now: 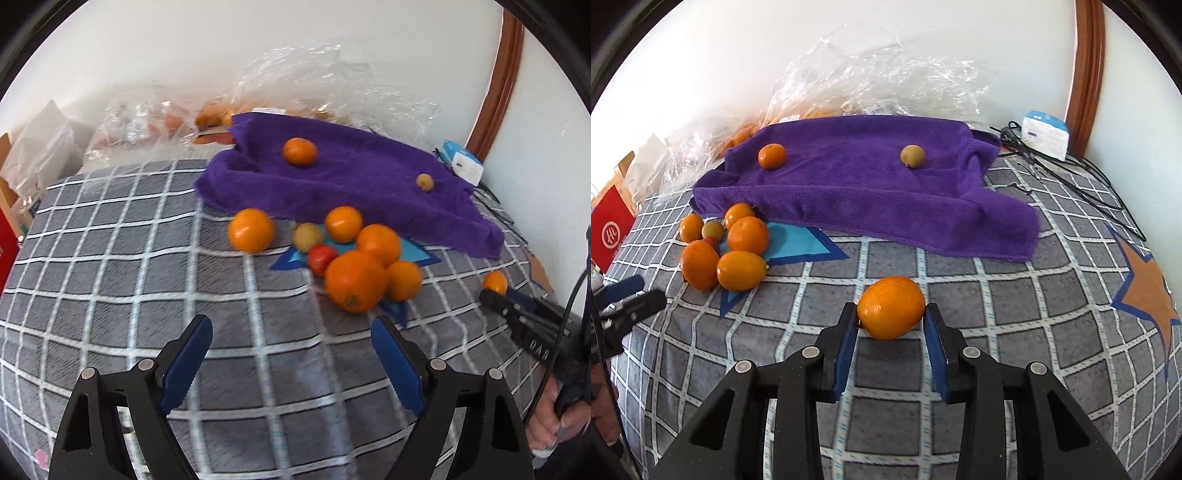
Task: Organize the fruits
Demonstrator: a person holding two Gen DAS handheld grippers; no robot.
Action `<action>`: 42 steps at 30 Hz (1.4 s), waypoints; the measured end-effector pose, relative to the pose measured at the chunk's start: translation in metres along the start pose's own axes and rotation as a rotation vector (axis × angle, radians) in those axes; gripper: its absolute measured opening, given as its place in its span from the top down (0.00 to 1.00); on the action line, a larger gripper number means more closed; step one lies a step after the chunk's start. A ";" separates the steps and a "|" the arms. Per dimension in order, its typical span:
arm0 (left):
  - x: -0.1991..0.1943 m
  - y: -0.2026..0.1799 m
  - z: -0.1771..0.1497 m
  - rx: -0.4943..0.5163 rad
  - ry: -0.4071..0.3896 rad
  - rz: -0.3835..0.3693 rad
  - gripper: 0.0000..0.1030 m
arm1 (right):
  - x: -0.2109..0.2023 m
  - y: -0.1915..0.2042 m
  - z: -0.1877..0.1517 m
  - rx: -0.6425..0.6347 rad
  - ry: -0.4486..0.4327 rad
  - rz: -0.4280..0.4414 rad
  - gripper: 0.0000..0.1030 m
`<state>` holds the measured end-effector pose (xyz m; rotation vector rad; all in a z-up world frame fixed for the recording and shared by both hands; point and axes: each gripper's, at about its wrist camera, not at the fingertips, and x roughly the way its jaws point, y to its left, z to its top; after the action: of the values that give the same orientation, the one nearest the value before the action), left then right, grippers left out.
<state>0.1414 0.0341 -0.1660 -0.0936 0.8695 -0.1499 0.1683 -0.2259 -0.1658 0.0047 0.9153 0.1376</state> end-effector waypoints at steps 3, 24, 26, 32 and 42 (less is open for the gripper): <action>0.008 -0.010 0.008 -0.011 -0.002 -0.019 0.18 | -0.004 -0.008 -0.004 -0.001 0.002 -0.006 0.65; 0.034 -0.021 0.023 -0.055 0.040 -0.123 0.62 | -0.003 -0.034 0.004 0.042 0.021 -0.050 0.65; 0.031 -0.018 0.022 -0.061 0.045 -0.127 0.62 | -0.005 -0.033 0.006 0.043 0.019 -0.054 0.65; 0.017 -0.008 0.018 -0.080 0.037 -0.132 0.62 | -0.011 -0.027 0.008 0.041 0.013 -0.059 0.65; 0.000 0.025 0.005 -0.139 0.040 -0.109 0.62 | -0.010 -0.013 0.001 0.041 0.012 -0.025 0.65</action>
<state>0.1476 0.0590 -0.1660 -0.2690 0.9145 -0.1932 0.1647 -0.2399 -0.1584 0.0298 0.9301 0.0955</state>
